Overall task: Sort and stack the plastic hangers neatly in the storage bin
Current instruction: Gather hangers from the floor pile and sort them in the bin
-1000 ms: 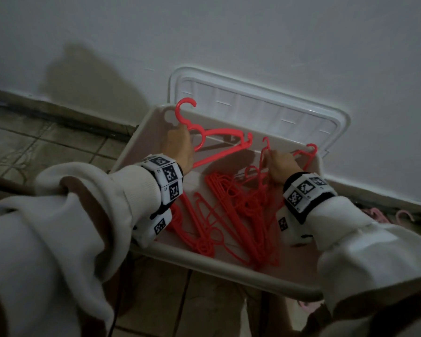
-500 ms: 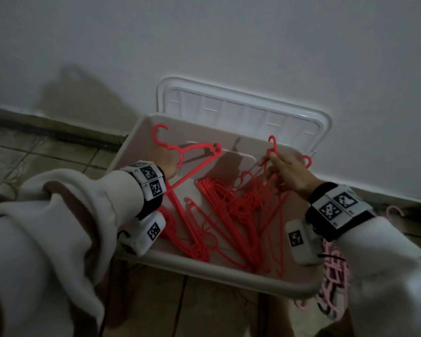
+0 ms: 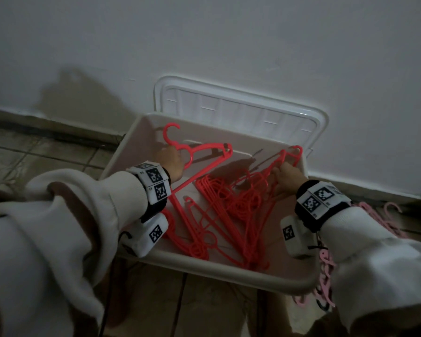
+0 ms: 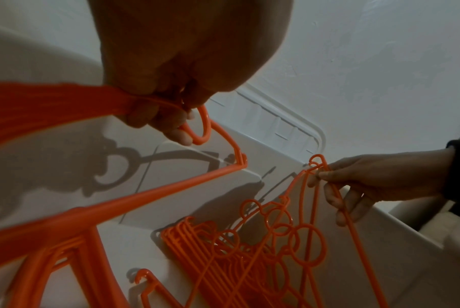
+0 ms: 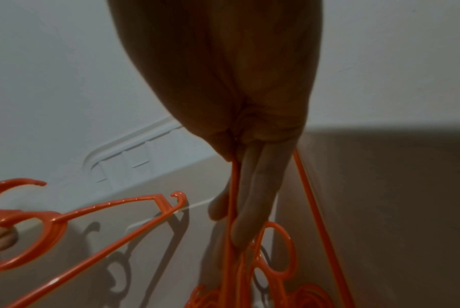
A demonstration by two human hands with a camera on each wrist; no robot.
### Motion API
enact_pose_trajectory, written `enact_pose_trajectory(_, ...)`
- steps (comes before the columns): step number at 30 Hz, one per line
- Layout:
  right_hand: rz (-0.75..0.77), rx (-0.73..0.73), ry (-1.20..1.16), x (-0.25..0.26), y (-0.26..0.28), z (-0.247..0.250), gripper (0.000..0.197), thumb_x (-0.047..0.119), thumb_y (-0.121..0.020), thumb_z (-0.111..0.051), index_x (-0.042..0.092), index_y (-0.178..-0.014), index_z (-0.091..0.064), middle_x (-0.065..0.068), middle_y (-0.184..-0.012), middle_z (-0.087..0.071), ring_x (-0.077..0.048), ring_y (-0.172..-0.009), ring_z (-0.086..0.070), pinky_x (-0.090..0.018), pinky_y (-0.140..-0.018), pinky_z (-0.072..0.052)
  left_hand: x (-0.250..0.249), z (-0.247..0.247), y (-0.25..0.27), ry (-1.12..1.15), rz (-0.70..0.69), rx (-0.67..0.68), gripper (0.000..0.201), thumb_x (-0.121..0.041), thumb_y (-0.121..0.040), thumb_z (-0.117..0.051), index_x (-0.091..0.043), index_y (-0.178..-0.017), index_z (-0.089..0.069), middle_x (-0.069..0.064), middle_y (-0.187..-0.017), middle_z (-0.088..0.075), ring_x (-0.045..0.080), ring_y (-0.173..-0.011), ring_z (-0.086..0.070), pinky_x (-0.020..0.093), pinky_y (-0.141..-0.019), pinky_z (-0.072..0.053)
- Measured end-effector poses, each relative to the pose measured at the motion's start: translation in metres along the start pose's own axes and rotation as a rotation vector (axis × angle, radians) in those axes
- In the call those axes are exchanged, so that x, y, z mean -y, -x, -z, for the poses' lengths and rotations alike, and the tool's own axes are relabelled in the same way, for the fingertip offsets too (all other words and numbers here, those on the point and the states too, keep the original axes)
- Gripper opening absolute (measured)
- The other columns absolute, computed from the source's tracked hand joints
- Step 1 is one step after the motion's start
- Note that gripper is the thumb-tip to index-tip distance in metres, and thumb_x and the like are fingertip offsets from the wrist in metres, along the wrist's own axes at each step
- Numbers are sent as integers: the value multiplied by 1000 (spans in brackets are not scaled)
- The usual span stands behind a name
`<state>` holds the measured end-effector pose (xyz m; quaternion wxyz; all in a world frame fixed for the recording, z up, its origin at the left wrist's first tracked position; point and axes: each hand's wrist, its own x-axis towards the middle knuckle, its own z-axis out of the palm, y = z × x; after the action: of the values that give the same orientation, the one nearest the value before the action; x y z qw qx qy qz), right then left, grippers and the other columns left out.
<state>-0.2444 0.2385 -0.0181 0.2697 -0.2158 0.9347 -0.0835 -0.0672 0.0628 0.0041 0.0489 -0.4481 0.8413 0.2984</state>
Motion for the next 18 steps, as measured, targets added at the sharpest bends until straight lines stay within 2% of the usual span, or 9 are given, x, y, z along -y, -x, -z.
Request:
enact_pose_trajectory(2,63,-9,-8,-5,-7,0,35,9,-96,-43,-5,-128,-48,-23,-132,-48,-33,-121,-48,-31,-94,-40,3,-6,-10,5,-18,23,32,-4,-98,-33,16,-104,-58,27,-114,-61,39,-105,-56,36,-84,-43)
enact_pose_trajectory(5,168,-24,113,-8,-17,-1,35,13,-93,-50,-6,-121,-50,-23,-126,-53,-37,-114,-53,-38,-95,-42,3,-10,-15,23,-11,11,33,-6,-99,-33,12,-112,-57,21,-118,-60,35,-110,-56,34,-87,-42)
enact_pose_trajectory(6,173,-65,39,-9,-18,1,34,15,-95,-46,-8,-118,-50,-25,-123,-54,-40,-111,-54,-41,-94,-43,2,-8,-11,57,20,4,33,-8,-99,-33,12,-111,-56,20,-117,-60,35,-109,-56,34,-86,-42)
enact_pose_trajectory(9,125,-218,-174,-8,-23,3,39,18,-99,-37,-14,-121,-40,-30,-115,-56,-44,-107,-55,-44,-94,-42,5,-13,-16,165,-18,-2,32,-6,-97,-35,17,-106,-57,30,-112,-61,40,-104,-58,42,-88,-45)
enact_pose_trajectory(11,128,-189,-233,-10,-27,0,39,17,-99,-37,-15,-121,-38,-35,-111,-57,-45,-104,-58,-49,-94,-43,5,-14,-15,211,2,4,33,-6,-97,-35,17,-109,-55,31,-113,-60,41,-105,-58,44,-91,-46)
enact_pose_trajectory(13,126,-158,-321,-9,-28,1,30,16,-99,-37,-10,-113,-44,-32,-102,-60,-34,-92,-66,-50,-91,-47,4,-14,-11,190,10,-9,34,-11,-99,-34,13,-114,-54,28,-116,-58,41,-110,-54,40,-90,-42)
enact_pose_trajectory(15,126,-150,-433,-2,-18,8,19,18,-99,-36,5,-105,-49,-24,-95,-62,-27,-83,-68,-42,-81,-53,3,-12,-8,153,-4,-23,35,-14,-100,-34,11,-116,-53,28,-119,-56,41,-112,-52,39,-89,-40)
enact_pose_trajectory(16,131,-135,-530,0,-15,11,14,18,-99,-34,12,-98,-47,-23,-87,-63,-25,-74,-69,-36,-68,-55,3,-11,-8,154,-6,-18,35,-14,-100,-34,11,-116,-53,28,-120,-56,41,-112,-52,39,-89,-40)
enact_pose_trajectory(18,142,-37,-754,4,-3,15,15,16,-101,-28,18,-91,-40,-9,-52,-61,-18,-41,-62,-21,-39,-49,3,-10,-10,191,20,-8,35,-13,-99,-34,12,-116,-54,28,-120,-56,41,-113,-52,39,-90,-41)
